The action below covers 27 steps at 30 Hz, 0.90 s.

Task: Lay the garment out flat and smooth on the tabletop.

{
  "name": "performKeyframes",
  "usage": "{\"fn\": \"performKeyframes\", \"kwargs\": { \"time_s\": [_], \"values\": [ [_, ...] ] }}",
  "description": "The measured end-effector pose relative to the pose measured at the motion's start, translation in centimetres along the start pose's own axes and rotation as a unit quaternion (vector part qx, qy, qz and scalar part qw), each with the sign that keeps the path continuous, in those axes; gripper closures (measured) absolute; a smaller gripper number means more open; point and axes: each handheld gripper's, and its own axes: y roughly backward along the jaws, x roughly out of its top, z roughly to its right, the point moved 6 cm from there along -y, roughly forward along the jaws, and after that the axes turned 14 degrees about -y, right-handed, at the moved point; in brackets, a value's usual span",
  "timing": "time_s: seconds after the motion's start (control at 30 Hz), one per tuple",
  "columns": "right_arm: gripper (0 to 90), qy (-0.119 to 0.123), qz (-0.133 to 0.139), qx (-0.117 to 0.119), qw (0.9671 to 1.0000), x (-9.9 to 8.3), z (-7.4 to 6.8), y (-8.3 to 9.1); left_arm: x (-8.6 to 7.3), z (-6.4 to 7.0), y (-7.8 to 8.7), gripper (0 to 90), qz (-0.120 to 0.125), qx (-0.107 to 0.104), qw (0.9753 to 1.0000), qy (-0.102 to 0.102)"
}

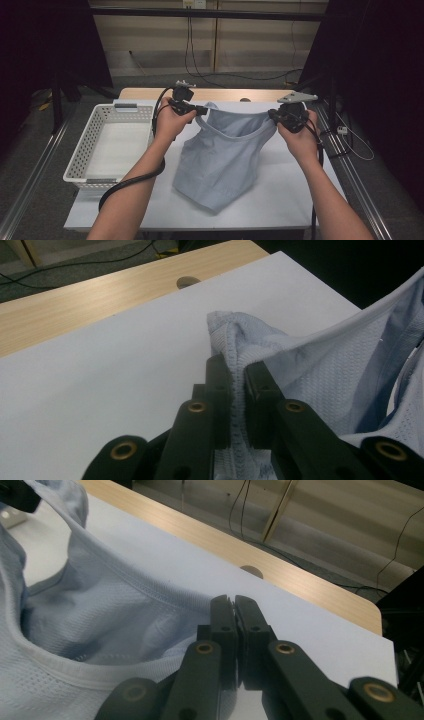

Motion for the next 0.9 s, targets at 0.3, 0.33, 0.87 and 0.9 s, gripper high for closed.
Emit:
{"fn": "performKeyframes", "kwargs": {
  "time_s": [0.3,0.33,0.87,0.9],
  "values": [
    [88.9,0.016,0.010,-0.010,0.9998,2.0,-0.2,-0.7,0.8,-0.8,1.0,83.5,0.011,0.008,0.9999,0.005],
    [89.0,0.019,0.011,-0.010,0.9997,2.2,-0.3,-0.7,0.9,-0.9,1.1,83.5,0.010,0.006,0.9999,0.006],
    [40.3,0.025,0.051,-0.032,0.9979,5.4,-2.1,-4.6,0.7,-1.9,0.4,32.8,0.014,0.013,0.9990,0.040],
    [40.2,0.017,0.047,-0.021,0.9985,4.7,-2.3,-4.6,0.3,-1.7,0.3,29.2,0.008,0.013,0.9992,0.038]
  ]
}}
